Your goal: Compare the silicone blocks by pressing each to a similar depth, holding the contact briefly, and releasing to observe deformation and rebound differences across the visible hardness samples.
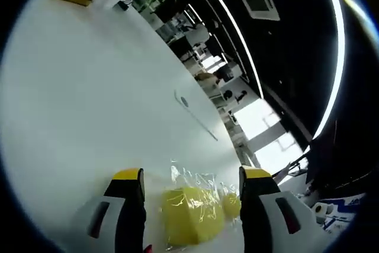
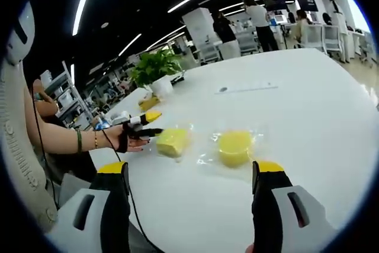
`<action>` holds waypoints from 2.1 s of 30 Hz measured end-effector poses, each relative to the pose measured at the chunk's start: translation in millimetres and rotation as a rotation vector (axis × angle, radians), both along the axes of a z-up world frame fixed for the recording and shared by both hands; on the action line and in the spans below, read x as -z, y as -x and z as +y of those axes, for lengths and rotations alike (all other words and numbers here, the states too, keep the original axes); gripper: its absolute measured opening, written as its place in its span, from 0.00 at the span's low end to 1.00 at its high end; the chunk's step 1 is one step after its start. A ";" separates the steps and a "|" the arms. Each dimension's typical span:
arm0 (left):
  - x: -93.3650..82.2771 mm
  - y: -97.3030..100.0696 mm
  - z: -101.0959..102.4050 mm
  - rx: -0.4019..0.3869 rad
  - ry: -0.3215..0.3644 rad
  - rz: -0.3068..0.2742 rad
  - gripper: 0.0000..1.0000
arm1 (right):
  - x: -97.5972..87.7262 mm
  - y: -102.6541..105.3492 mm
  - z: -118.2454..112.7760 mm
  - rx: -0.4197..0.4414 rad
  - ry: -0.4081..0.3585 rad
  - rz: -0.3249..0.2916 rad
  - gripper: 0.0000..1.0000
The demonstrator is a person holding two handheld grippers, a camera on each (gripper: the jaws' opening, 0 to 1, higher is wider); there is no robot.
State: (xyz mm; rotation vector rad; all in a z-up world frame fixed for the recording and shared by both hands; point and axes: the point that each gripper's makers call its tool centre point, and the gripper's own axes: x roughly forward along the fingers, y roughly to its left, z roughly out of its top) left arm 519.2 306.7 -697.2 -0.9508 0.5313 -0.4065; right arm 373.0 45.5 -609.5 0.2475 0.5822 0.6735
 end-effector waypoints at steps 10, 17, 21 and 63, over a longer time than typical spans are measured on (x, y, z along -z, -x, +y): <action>11.2 -5.3 -5.6 -0.007 0.145 0.047 0.42 | 3.7 -6.3 -6.4 0.010 0.018 0.008 0.79; 19.7 -2.2 -8.5 0.015 0.189 0.073 0.24 | 8.3 -3.5 -8.5 0.007 0.031 0.025 0.79; 18.8 -7.9 -14.8 0.024 0.239 0.083 0.21 | 9.2 -3.0 -10.4 0.012 0.037 0.031 0.79; -49.3 18.6 -30.2 0.248 -0.396 -0.277 0.00 | -17.3 1.8 3.9 -0.038 0.017 -0.056 0.76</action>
